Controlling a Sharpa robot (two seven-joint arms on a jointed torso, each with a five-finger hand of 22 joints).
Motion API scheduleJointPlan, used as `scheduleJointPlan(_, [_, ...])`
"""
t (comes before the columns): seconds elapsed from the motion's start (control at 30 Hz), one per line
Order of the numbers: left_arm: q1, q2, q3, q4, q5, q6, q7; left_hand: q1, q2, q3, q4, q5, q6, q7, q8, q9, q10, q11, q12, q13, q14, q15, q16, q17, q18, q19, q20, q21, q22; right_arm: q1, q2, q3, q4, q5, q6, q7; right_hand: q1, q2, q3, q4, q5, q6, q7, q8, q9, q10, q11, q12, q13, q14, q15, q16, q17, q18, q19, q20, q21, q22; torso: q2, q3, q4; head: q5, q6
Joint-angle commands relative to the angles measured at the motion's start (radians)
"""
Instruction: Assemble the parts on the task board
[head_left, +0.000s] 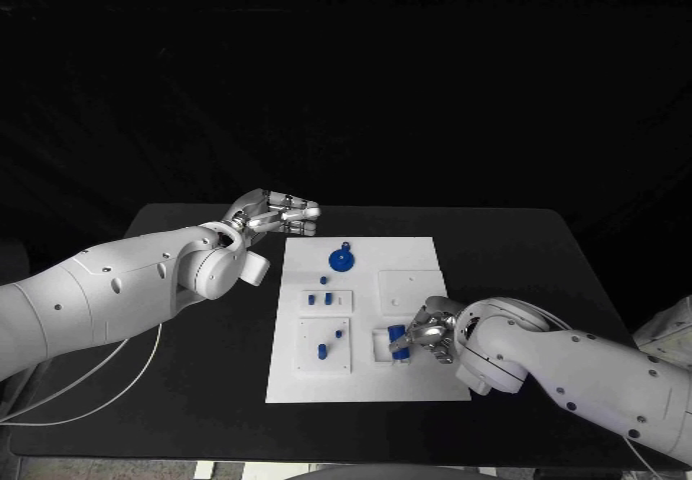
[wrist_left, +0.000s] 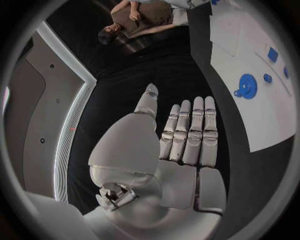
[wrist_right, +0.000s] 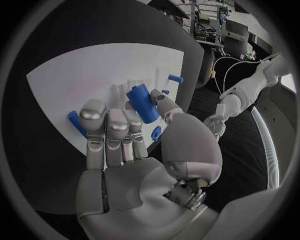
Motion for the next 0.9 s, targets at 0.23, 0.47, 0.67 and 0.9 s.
scheduleJointPlan(0.23, [0.001, 0.002, 0.0, 0.005, 0.0, 0.02, 0.001, -0.007, -0.001, 0.001, 0.007, -0.003, -0.002, 0.002, -0.001, 0.001, -0.007, 0.0, 0.0, 0.0, -0.009, -0.002, -0.003, 0.0, 0.001, 0.0, 0.007, 0.007, -0.003, 0.0, 0.041, -0.015, -0.04, -0.093, 0.056, -0.008, 0.018, -0.011, 0.006, 0.075, -0.017, 0.037, -0.026, 0.003, -0.002, 0.006, -0.006, -0.01, -0.01, 0.0, -0.005, -0.005, -0.002, -0.016, 0.032, -0.006, 0.001, 0.099, 0.0, 0.0001, 0.0009, 0.004, -0.002])
scheduleJointPlan(0.47, [0.001, 0.001, 0.0, 0.006, 0.0, 0.021, 0.0, -0.007, -0.001, 0.001, 0.009, -0.002, -0.002, 0.002, -0.001, 0.001, -0.008, 0.0, 0.0, 0.0, -0.01, -0.002, -0.003, 0.0, 0.002, 0.0, 0.008, 0.007, -0.003, 0.0, 0.059, -0.019, -0.059, -0.102, 0.058, -0.003, 0.006, -0.018, 0.008, 0.106, -0.037, 0.038, -0.027, 0.003, -0.002, 0.007, -0.006, -0.011, -0.014, 0.0, -0.006, -0.006, -0.003, -0.016, 0.032, -0.006, -0.001, 0.099, 0.0, 0.0009, -0.0015, 0.006, -0.002])
scheduleJointPlan(0.67, [0.001, 0.001, 0.0, 0.006, 0.0, 0.022, -0.002, -0.009, -0.001, 0.001, 0.01, -0.002, -0.002, 0.002, -0.001, 0.001, -0.008, 0.0, 0.0, 0.0, -0.01, -0.002, -0.003, 0.0, 0.002, 0.0, 0.008, 0.007, -0.004, 0.0, 0.07, -0.02, -0.068, -0.103, 0.067, 0.001, -0.001, -0.023, 0.007, 0.127, -0.058, 0.039, -0.027, 0.003, -0.002, 0.007, -0.006, -0.011, -0.014, 0.0, -0.005, -0.006, -0.002, -0.016, 0.033, -0.006, -0.001, 0.099, 0.0, 0.0009, -0.0013, 0.006, -0.002])
scheduleJointPlan(0.9, [0.001, 0.0, 0.0, 0.006, -0.001, 0.021, -0.003, -0.01, 0.0, 0.001, 0.012, -0.002, -0.002, 0.003, -0.001, 0.001, -0.008, 0.0, 0.0, 0.001, -0.01, -0.002, -0.003, 0.0, 0.002, 0.0, 0.008, 0.008, -0.004, 0.0, 0.08, -0.021, -0.076, -0.097, 0.077, 0.004, -0.021, -0.045, 0.001, 0.175, -0.147, 0.038, -0.025, 0.003, -0.002, 0.006, -0.004, -0.014, -0.018, 0.0, -0.005, -0.008, -0.003, -0.016, 0.032, -0.005, -0.006, 0.098, 0.0, 0.001, -0.0017, 0.007, -0.005])
